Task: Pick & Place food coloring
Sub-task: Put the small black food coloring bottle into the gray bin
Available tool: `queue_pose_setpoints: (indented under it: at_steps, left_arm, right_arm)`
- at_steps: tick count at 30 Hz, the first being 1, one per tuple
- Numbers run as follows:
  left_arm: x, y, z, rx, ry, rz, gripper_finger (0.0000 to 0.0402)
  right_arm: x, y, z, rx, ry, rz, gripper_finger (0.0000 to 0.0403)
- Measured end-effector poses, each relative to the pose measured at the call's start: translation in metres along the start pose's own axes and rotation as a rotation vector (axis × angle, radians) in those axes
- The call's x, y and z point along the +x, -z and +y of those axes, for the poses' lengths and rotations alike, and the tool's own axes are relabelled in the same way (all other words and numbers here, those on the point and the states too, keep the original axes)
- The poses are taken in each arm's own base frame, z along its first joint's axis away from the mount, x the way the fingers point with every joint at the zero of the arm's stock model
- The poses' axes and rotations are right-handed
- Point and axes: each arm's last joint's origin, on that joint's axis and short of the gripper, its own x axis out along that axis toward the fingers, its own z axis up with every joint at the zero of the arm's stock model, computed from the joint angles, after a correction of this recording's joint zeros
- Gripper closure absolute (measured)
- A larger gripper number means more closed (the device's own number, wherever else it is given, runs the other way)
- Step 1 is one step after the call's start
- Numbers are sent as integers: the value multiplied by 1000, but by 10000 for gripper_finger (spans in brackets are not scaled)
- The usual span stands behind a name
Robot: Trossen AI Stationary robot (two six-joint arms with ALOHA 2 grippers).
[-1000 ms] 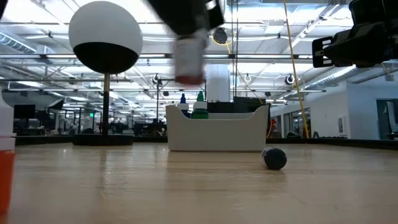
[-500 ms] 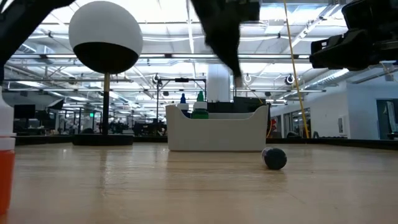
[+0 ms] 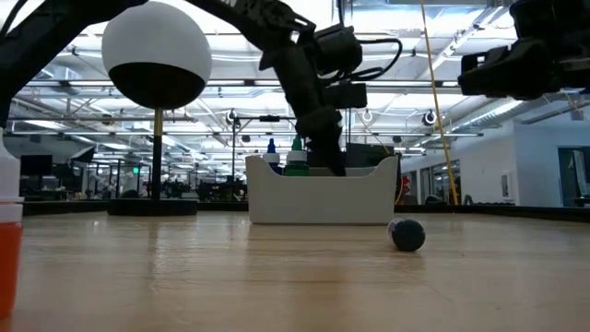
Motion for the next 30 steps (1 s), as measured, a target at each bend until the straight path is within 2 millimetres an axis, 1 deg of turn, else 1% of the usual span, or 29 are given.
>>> queue_pose_setpoints:
  at_steps: [3, 7, 14, 19, 23, 27, 30]
  left_arm:
    - [5, 4, 1, 13, 3, -3, 334]
    - [7, 7, 2, 17, 5, 2, 331]
    - [8, 5, 2, 23, 24, -37, 327]
    - [23, 7, 1, 23, 34, -37, 325]
    - [29, 8, 1, 18, 36, -35, 324]
    - [31, 10, 2, 3, 47, -29, 322]
    - [30, 9, 4, -26, 63, -49, 310]
  right_arm:
    - [0, -4, -1, 1, 12, -37, 403]
    - [0, -4, -1, 0, 12, -40, 403]
    - [0, -4, -1, -7, 13, -41, 403]
    - [0, -4, -1, -7, 13, -41, 403]
    - [0, -4, -1, -7, 12, -40, 403]
    - [0, -4, -1, -7, 11, -38, 403]
    - [0, -4, -1, -7, 11, -40, 403]
